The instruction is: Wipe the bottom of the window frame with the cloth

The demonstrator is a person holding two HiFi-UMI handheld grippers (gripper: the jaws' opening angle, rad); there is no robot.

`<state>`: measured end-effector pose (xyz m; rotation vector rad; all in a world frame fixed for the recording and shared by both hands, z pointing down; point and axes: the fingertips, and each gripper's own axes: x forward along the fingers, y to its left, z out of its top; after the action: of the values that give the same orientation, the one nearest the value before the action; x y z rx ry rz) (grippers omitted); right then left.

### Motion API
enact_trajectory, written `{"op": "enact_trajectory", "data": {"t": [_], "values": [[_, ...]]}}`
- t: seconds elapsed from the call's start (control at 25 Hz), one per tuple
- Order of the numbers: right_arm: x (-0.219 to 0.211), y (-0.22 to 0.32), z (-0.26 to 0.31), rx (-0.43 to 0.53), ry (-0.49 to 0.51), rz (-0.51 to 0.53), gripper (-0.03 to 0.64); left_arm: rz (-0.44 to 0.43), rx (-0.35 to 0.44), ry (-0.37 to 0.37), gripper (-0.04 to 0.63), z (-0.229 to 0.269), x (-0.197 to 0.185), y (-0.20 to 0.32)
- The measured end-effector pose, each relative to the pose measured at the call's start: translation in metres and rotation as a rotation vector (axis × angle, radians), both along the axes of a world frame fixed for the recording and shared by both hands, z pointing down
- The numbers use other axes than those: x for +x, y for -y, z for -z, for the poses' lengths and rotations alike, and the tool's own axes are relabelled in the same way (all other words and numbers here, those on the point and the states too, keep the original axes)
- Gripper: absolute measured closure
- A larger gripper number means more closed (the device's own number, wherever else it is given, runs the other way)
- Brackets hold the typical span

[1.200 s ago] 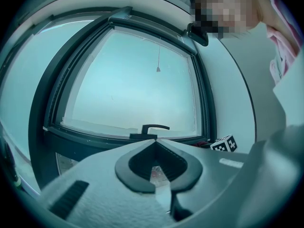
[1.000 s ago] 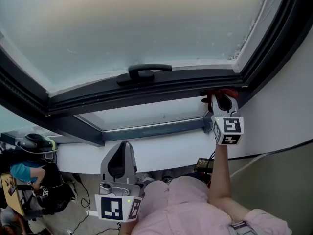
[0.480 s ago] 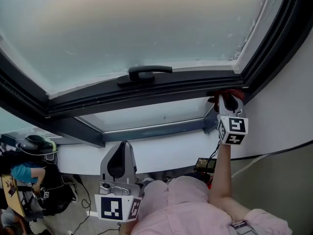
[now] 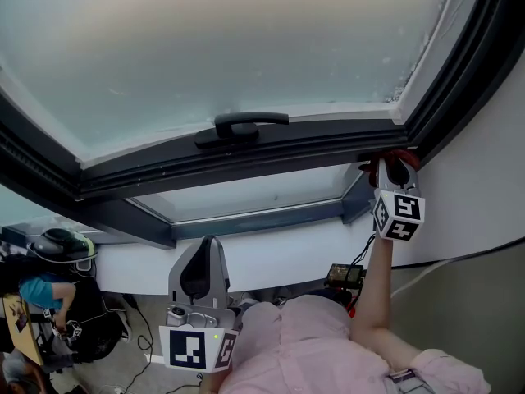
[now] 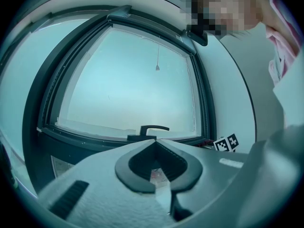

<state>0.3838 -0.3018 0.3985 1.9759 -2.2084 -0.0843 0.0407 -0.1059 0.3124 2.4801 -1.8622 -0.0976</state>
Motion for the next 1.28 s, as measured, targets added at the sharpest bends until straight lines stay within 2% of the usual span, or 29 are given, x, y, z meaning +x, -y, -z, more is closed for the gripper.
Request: {"op": "enact_trajectory", "data": {"t": [0.48,0.92,1.16,1.28], "values": [[0.015,0.003,-0.001,0.005,0.039,-0.034,0.54,0.006,-0.007,0.005,0.601,-0.001,-0.005,0.004],[0.013,-0.002,-0.001,-0.032,0.04,-0.053,0.54,0.019,0.017,-0.005,0.601,0.009,-0.015,-0.008],[-0.017,-0.022,0.005,-0.012,0.088,0.024,0.539,0.014,0.013,-0.009,0.601,0.006,-0.02,-0.019],[-0.034,-0.046,0.006,-0.023,0.108,0.078,0.539,-0.003,-0.014,-0.014,0.601,0.0,-0.02,-0.027]]}}
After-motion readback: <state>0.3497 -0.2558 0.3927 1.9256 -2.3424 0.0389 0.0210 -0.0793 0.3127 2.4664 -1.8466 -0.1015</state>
